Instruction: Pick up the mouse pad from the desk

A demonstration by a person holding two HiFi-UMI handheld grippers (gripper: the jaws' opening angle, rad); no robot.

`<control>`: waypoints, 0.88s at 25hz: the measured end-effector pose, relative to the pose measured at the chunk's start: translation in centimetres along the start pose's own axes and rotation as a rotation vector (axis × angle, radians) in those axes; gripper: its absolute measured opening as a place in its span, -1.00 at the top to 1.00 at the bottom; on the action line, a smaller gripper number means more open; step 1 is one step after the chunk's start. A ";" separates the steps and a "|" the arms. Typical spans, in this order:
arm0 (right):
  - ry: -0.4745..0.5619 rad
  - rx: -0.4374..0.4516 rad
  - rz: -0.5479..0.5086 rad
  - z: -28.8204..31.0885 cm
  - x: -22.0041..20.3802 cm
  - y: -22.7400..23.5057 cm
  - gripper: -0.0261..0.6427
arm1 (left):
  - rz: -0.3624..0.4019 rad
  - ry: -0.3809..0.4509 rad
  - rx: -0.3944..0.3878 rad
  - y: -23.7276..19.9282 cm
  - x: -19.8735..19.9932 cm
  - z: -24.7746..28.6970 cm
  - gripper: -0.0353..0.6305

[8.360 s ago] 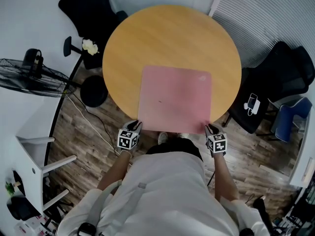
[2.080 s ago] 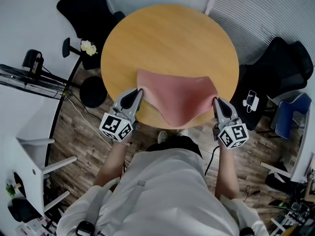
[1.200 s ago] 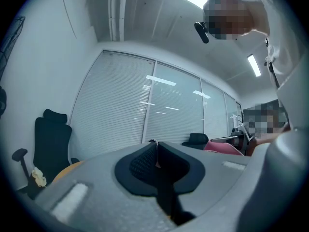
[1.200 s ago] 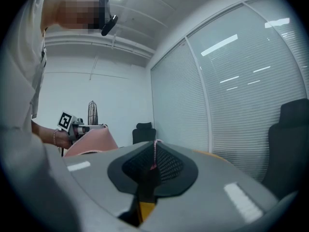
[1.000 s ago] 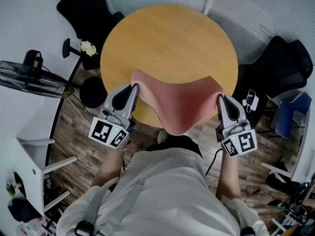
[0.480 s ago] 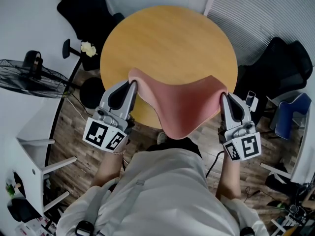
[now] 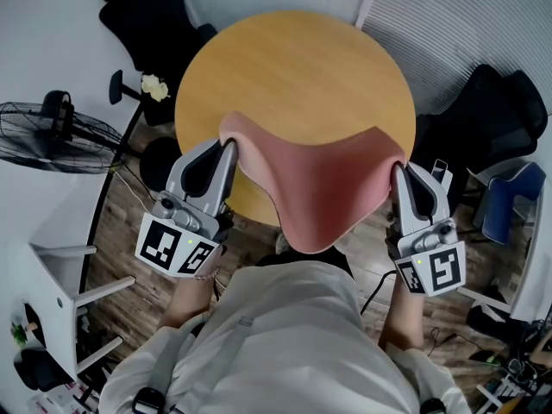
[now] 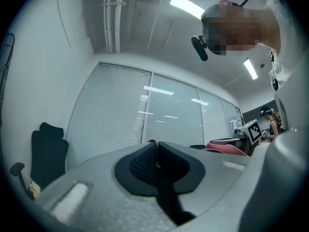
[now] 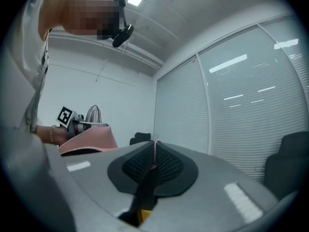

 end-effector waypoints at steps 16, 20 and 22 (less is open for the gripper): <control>0.007 -0.002 -0.012 -0.2 1.4 0.0 0.88 | -0.009 0.016 -0.010 0.5 1.3 0.0 0.85; 0.012 -0.004 -0.010 -0.4 1.6 -0.1 0.88 | -0.006 0.018 -0.011 0.8 1.4 -0.2 0.85; 0.013 -0.005 -0.010 -0.5 1.6 -0.1 0.88 | -0.006 0.020 -0.013 0.9 1.4 -0.3 0.85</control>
Point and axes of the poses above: the fingertips, and each gripper's own axes: z forward along the fingers, y to its right, x out of its top, the point moved 1 cm from there along -z, backward along the fingers, and after that the axes turned 11 degrees about -z, right-handed, at the moved point
